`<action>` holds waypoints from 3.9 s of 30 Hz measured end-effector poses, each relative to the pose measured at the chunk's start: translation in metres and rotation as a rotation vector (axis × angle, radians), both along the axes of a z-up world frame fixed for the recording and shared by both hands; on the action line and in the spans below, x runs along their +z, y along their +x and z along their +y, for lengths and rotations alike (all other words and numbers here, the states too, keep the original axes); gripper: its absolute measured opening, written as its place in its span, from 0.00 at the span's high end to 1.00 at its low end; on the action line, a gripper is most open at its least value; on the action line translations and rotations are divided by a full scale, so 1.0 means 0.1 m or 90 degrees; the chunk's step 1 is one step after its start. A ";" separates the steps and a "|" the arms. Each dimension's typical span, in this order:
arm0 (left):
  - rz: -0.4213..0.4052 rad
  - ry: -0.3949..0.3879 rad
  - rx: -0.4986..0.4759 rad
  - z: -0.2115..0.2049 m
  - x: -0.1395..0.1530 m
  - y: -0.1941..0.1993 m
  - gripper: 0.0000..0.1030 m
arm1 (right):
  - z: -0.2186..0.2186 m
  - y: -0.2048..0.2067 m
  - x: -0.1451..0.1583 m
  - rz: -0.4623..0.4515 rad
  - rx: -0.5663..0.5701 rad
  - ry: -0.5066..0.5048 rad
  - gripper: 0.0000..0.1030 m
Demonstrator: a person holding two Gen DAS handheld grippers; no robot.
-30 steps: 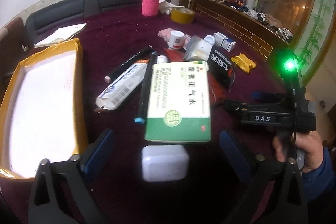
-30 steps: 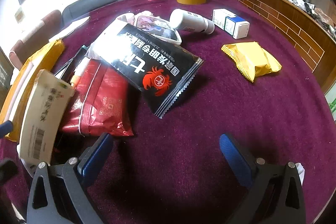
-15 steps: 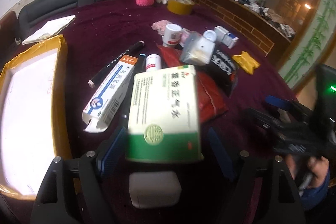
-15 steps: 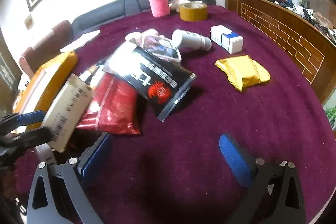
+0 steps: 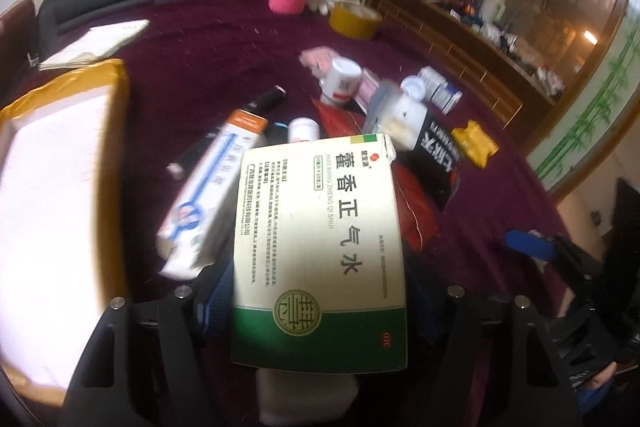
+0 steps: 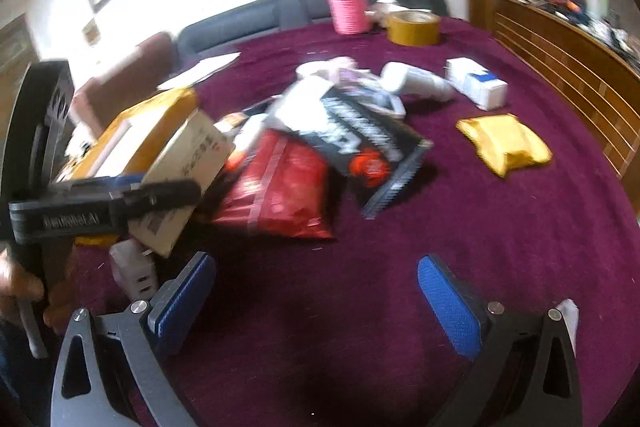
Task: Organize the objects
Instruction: 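Grasp the white power adapter with the right tool while the left tool holds the box, then lower the box and adapter into the white tray and open both tools, then grasp the white cream tube box with the left tool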
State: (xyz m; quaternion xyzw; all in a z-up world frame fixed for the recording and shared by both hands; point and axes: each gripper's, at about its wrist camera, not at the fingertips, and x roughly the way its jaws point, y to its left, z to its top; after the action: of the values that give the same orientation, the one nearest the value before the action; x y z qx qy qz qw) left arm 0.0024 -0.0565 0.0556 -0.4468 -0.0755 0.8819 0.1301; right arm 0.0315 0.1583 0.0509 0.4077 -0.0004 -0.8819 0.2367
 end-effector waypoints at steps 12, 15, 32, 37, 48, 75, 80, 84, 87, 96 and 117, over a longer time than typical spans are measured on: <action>0.087 0.055 0.082 -0.84 0.47 0.69 0.31 | -1.00 0.46 0.11 0.037 0.326 -0.007 0.08; 0.095 0.059 0.097 -0.98 0.49 0.76 0.31 | -1.20 0.49 0.06 0.026 0.370 0.014 0.20; 0.114 0.057 0.145 -1.37 0.48 1.03 0.30 | -1.55 0.68 -0.30 0.023 0.511 0.145 0.57; 0.122 0.046 0.165 -1.51 0.52 1.07 0.30 | -1.51 0.66 -0.16 0.017 0.481 0.110 0.57; 0.122 -0.022 0.220 -2.05 0.71 0.91 0.30 | -1.89 0.15 0.65 -0.015 0.364 -0.031 0.57; -0.061 -0.087 0.259 -2.74 -0.09 -0.44 0.30 | -4.28 -1.92 0.16 -0.176 0.201 -0.014 0.57; -0.069 -0.079 0.277 -2.79 -0.16 -0.49 0.30 | -4.39 -2.04 0.00 -0.183 0.190 -0.001 0.57; -0.072 -0.090 0.285 -2.77 -0.18 -0.52 0.31 | -4.50 -2.04 -0.07 -0.187 0.194 -0.005 0.57; -0.075 -0.096 0.296 -2.80 -0.18 -0.54 0.31 | -4.57 -2.02 -0.10 -0.184 0.197 0.005 0.57; -0.082 -0.052 0.289 -2.82 -0.16 -0.54 0.22 | -4.56 -2.12 -0.09 -0.205 0.212 -0.007 0.53; 0.013 -0.111 0.062 -1.07 0.23 -0.19 0.18 | -1.24 -1.03 1.04 -0.054 0.172 -0.183 0.35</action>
State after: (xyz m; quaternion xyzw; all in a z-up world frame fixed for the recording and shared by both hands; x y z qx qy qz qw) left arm -0.0165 -0.1633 0.0784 -0.4433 -0.0189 0.8949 0.0484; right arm -0.0717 0.0344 0.1548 0.4027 -0.0813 -0.8151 0.4084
